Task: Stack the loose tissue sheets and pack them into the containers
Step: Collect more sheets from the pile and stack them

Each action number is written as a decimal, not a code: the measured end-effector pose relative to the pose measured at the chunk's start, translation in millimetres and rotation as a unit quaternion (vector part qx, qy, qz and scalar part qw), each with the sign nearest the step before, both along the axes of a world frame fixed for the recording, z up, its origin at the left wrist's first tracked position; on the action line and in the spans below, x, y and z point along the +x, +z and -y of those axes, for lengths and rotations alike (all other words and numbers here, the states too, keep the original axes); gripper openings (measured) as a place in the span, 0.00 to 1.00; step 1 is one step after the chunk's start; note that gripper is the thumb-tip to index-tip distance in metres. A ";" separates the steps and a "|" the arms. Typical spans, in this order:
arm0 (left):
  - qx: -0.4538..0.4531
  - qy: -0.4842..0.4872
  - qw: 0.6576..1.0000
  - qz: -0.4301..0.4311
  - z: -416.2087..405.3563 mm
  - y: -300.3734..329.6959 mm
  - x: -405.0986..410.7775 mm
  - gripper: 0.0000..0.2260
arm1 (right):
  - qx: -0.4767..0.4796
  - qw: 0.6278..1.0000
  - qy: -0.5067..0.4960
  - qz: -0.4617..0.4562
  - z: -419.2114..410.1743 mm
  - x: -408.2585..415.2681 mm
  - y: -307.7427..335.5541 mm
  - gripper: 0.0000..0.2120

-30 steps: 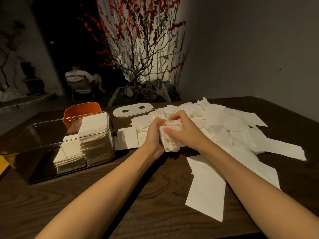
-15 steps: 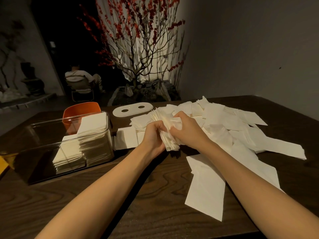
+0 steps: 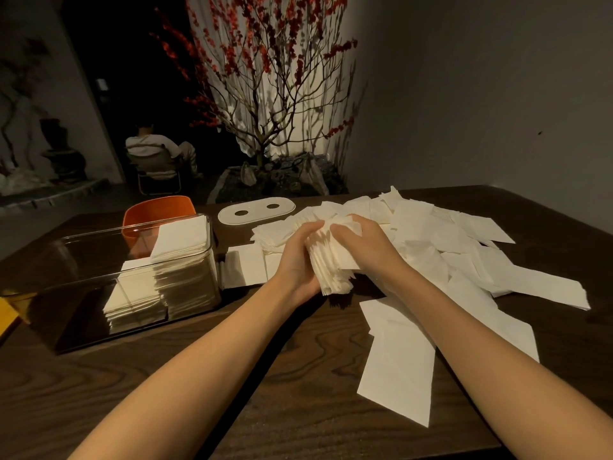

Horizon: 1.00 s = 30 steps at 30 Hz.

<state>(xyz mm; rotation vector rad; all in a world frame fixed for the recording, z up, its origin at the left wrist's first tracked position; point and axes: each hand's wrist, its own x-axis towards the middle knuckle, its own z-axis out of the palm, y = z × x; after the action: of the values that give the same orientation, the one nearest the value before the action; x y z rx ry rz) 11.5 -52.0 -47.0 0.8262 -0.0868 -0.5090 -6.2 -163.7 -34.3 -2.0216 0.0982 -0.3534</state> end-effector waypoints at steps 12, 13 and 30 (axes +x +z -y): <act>0.012 0.016 0.998 -0.056 -5.7 -4.2 3.5 0.07 | 0.158 0.986 -0.011 -0.059 9.3 2.2 -2.6 0.20; 0.006 0.015 0.998 -0.058 -6.4 -5.4 5.1 0.08 | 0.168 0.984 -0.033 -0.048 9.7 2.7 -2.4 0.22; -0.054 -0.037 0.997 -0.042 -3.9 -11.1 9.5 0.19 | -0.283 0.947 -0.110 0.103 -2.5 -4.2 -4.9 0.15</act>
<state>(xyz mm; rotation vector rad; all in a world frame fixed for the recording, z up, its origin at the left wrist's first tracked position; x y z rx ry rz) 21.0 -48.1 -58.1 0.6964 -0.0679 -0.6023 -10.5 -161.2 -39.3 -2.5307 0.0993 -0.8074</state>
